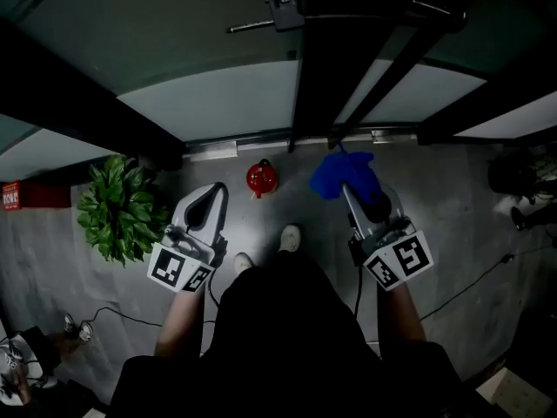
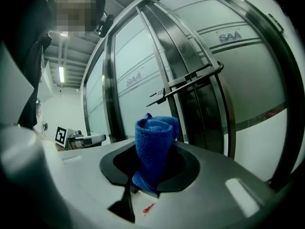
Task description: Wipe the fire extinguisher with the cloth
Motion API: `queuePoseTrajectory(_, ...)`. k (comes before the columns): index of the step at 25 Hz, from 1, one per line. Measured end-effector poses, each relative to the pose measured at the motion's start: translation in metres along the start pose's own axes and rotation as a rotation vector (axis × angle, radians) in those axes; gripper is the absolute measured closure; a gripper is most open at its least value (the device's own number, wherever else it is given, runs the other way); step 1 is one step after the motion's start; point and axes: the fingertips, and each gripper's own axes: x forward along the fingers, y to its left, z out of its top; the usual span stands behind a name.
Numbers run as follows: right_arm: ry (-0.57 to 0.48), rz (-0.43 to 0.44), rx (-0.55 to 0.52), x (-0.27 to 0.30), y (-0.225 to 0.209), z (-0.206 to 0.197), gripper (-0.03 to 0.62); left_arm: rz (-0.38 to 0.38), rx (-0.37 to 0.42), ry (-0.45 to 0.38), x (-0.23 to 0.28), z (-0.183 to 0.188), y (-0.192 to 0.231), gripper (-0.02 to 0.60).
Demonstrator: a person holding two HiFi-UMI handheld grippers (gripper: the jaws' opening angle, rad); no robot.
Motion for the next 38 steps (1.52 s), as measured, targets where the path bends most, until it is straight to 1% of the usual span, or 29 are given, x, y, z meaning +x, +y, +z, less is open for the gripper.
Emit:
queuePoseTrajectory(3,0.014,0.014,0.010,0.005,0.003,-0.013,0.499,0.005,0.010,0.009,-0.005,-0.004,0.000,0.581)
queuePoseTrajectory(8,0.038,0.034,0.011,0.016,0.016,-0.028,0.499,-0.016,0.016,0.042,-0.015,-0.015,-0.001,0.581)
queuePoseTrajectory(12,0.063,0.033,-0.021,0.024,0.019,-0.050,0.499,-0.038,0.018,0.079,-0.018,-0.034,0.002,0.581)
queuePoseTrajectory(16,0.078,0.032,-0.020,0.039,0.016,-0.089,0.499,-0.063,0.048,0.097,-0.022,-0.065,0.017,0.581)
queuePoseTrajectory(22,0.124,0.047,-0.024,0.078,0.004,-0.171,0.499,-0.099,0.041,0.103,-0.013,-0.137,0.049,0.581)
queuePoseTrajectory(27,0.135,0.064,-0.044,0.120,-0.021,-0.250,0.499,-0.154,0.056,0.097,0.000,-0.219,0.083,0.581)
queuePoseTrajectory(31,0.110,0.087,-0.050,0.150,-0.048,-0.313,0.500,-0.190,0.109,0.059,0.012,-0.281,0.110,0.563)
queuePoseTrajectory(34,0.087,0.123,-0.051,0.170,-0.062,-0.355,0.500,-0.225,0.120,-0.002,0.018,-0.318,0.122,0.560)
queuePoseTrajectory(38,0.092,0.184,-0.060,0.190,-0.065,-0.397,0.500,-0.219,0.132,-0.022,0.017,-0.363,0.133,0.561)
